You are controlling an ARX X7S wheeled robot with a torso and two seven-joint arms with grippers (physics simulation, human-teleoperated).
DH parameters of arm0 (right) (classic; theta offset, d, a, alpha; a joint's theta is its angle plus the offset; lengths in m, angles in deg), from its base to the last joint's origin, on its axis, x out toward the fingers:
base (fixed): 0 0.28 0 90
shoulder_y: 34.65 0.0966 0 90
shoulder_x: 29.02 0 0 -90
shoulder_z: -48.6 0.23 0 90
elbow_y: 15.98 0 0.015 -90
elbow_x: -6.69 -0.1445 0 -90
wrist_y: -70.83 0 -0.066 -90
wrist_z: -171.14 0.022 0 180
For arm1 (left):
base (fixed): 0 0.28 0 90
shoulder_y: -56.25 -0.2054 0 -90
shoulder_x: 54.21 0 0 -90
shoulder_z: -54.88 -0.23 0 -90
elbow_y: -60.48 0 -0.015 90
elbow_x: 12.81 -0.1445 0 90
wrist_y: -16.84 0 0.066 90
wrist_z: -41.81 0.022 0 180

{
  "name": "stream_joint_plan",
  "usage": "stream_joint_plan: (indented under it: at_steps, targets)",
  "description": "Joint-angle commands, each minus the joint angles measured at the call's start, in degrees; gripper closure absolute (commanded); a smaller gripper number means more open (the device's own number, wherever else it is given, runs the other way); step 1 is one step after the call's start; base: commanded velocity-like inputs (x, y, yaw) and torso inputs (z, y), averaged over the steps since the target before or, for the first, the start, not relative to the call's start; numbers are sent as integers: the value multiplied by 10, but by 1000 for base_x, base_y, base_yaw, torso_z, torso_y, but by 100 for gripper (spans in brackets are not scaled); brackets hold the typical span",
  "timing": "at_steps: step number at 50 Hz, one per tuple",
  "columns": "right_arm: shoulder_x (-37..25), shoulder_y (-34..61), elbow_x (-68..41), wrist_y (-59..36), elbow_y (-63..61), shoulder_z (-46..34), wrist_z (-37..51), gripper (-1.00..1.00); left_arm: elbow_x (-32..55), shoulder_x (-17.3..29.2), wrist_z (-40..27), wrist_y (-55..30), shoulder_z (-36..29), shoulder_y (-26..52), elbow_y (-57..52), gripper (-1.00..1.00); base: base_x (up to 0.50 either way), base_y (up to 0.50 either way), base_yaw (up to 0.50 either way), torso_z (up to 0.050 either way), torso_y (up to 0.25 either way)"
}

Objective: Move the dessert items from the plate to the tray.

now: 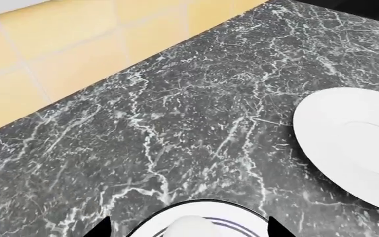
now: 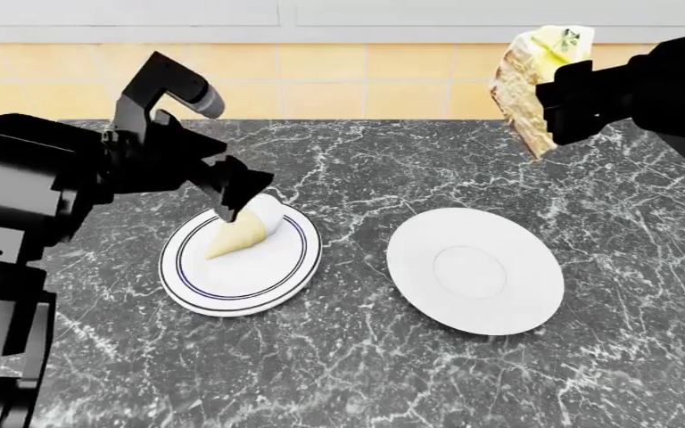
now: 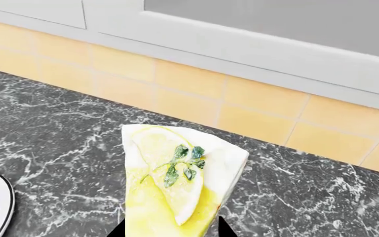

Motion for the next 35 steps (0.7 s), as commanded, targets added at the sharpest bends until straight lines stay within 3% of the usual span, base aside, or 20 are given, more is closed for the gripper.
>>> stream_joint_plan:
  at_steps: [1,35]
  targets:
    - [1,3,11,5,1,-4,-7,100,2,6,4,7,-10,-31,-11,-100,0,0,0,0,0]
    - [2,0,16,17,4,-10,-8,100,-8,-10,-28,73,-13,-71,36,-100,0,0,0,0,0]
